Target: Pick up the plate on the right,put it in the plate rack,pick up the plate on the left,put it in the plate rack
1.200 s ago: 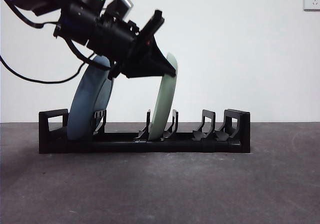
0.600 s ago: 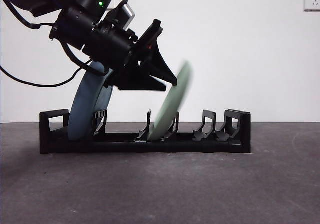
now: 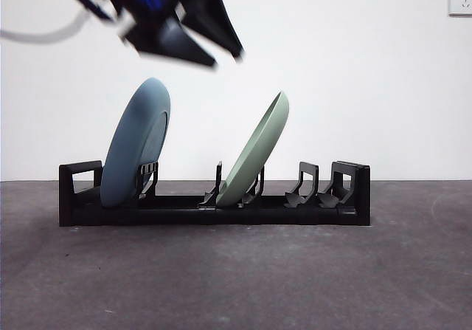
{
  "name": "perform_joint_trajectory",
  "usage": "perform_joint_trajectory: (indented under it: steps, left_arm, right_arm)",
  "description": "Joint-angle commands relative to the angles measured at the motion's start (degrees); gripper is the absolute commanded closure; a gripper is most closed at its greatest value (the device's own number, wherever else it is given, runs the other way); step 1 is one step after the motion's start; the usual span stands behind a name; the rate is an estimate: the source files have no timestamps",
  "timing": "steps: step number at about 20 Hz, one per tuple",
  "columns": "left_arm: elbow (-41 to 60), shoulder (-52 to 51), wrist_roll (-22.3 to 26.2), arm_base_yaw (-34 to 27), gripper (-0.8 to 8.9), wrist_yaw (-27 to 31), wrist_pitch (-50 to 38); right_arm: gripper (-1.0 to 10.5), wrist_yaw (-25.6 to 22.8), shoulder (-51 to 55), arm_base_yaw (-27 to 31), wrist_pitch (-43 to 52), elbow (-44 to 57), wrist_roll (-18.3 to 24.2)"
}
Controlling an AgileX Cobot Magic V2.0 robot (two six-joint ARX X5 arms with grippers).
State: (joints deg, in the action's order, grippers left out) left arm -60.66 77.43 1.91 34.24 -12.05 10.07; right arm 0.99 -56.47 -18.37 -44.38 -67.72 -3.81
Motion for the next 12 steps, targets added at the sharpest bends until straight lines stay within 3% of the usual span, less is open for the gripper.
perform_joint_trajectory:
  steps: [1,3,4,5,8,12]
  left_arm:
    - [0.2,-8.3,1.3,0.2,5.65,5.7,3.0]
    - [0.2,-16.1,1.4,0.2,6.12,10.2,7.0]
    - [0.2,-20.0,1.4,0.1,7.80,12.3,10.0]
    - [0.2,-22.9,1.8,0.0,8.17,14.5,12.6]
    - [0.2,-30.3,4.3,-1.3,8.21,21.8,22.6]
    - [2.2,-36.6,4.0,-1.6,8.21,22.6,28.5]
  right_arm:
    - [7.8,1.5,-0.1,-0.1,-2.8,0.0,3.7]
    - [9.1,2.1,0.5,-0.1,-4.7,0.1,4.8]
    - [9.7,2.1,1.2,-0.1,-5.1,0.1,4.9]
    - [9.6,2.1,2.1,-0.1,-5.1,0.2,4.8]
    - [9.6,1.9,7.1,-0.1,-2.3,2.3,4.7]
    - [9.6,1.6,18.7,-0.1,8.7,13.4,2.6]
